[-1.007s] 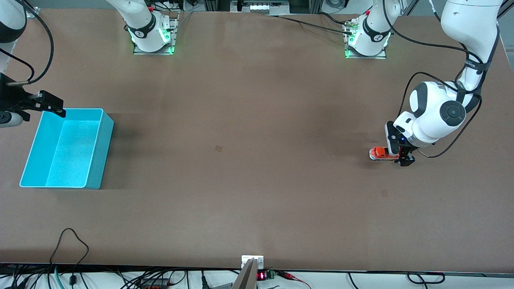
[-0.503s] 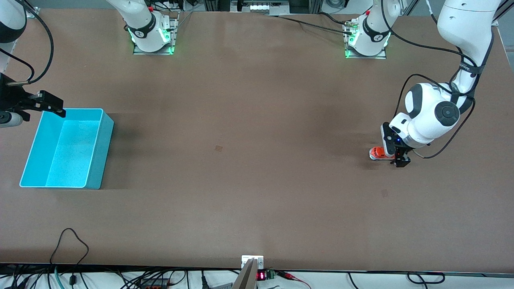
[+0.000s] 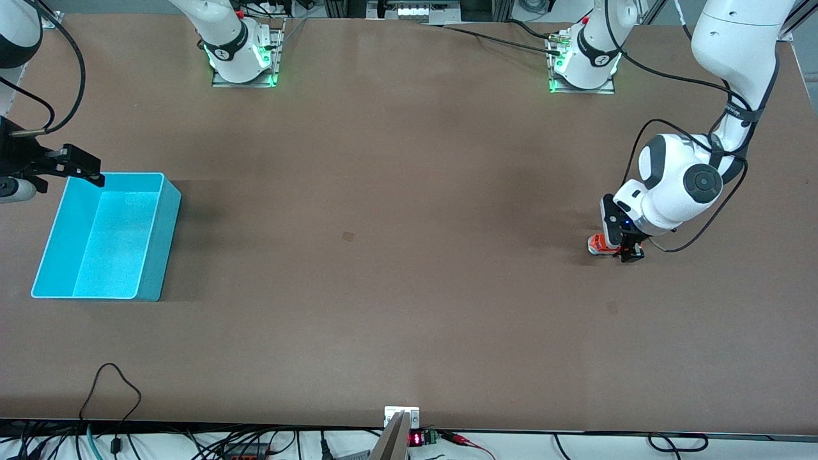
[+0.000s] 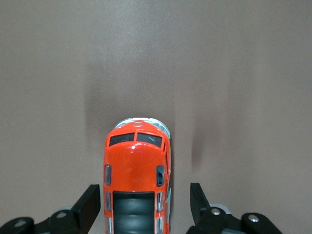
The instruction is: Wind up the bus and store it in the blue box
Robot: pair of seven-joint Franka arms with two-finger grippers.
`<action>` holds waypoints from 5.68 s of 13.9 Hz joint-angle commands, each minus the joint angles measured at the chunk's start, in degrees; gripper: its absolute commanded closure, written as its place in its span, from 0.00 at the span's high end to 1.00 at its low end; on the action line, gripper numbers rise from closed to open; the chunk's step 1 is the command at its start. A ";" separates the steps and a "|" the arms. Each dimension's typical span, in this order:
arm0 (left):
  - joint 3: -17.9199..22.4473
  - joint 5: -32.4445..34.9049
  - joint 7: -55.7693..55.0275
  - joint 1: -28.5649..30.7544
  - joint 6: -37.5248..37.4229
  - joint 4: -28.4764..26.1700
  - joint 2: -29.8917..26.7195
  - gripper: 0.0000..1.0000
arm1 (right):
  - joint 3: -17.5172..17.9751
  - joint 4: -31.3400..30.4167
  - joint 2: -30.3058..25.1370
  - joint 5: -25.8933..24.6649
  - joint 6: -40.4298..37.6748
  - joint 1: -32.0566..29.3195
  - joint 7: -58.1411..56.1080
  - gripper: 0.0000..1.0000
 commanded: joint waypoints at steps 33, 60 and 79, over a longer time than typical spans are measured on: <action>-0.43 1.52 20.57 19.10 -0.86 3.96 6.89 0.31 | 0.20 0.59 -0.54 0.28 0.17 0.22 -0.23 1.00; -5.88 1.25 2.23 12.16 -34.34 19.86 -1.90 1.00 | 0.11 0.59 0.69 -0.16 0.17 -0.04 -0.93 1.00; -2.55 0.47 -51.09 4.08 -40.85 40.69 -2.25 1.00 | 0.20 0.07 3.42 0.10 -7.11 2.15 -1.02 1.00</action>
